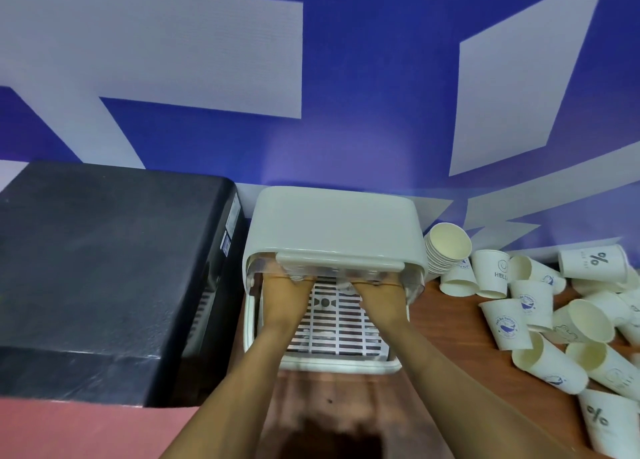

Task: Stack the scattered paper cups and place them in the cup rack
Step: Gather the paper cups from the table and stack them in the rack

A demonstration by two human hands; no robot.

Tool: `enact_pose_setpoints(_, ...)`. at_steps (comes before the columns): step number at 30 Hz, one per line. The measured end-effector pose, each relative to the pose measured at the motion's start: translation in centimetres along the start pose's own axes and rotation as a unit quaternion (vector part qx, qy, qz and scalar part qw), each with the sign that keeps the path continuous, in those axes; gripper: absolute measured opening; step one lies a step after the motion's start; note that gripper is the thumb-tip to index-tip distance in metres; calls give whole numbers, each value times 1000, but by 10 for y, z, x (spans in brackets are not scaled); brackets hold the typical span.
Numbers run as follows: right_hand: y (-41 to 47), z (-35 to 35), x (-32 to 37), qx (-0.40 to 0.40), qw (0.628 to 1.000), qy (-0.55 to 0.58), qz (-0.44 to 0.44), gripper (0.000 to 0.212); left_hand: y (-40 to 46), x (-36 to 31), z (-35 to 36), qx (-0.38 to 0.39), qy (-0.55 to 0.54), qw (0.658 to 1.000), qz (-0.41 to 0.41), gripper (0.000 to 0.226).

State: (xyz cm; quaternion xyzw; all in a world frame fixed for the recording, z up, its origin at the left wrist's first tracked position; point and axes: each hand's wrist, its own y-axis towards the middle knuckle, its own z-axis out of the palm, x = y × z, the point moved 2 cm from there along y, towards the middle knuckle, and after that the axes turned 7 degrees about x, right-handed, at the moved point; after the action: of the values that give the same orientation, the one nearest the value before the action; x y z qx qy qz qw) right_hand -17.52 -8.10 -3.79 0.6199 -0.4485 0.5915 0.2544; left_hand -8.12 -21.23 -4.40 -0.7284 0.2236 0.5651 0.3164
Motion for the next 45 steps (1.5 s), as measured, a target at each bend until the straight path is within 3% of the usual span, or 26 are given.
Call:
enact_pose_setpoints(7, -42, -13, -10, 36, 993, -66, 90, 64, -56, 8, -5, 34, 41, 998, -37, 86)
enact_pose_setpoints(11, -83, -38, -11, 110, 982, -60, 142, 41, -98, 5, -10, 84, 71, 994, -21, 72)
enact_pose_setpoints(16, -134, -84, -14, 98, 979, -109, 142, 20, -124, -11, -8, 143, 122, 982, 16, 48)
enact_pose_setpoints(27, -167, -189, -26, 65, 980, -118, 143, 23, -184, -19, 74, 233, 159, 959, -5, 39)
enact_pose_setpoints(33, -155, -261, -31, 87, 980, -133, 118, 23, -197, -33, 141, 199, 180, 963, -25, 40)
enact_pose_setpoints(40, -119, -353, -37, 107, 973, -181, 97, 25, -210, -42, 235, 205, 231, 951, -30, 45)
enact_pose_setpoints(45, -100, -382, -44, 132, 968, -200, 80, 30, -201, -51, 266, 204, 296, 933, -20, 50)
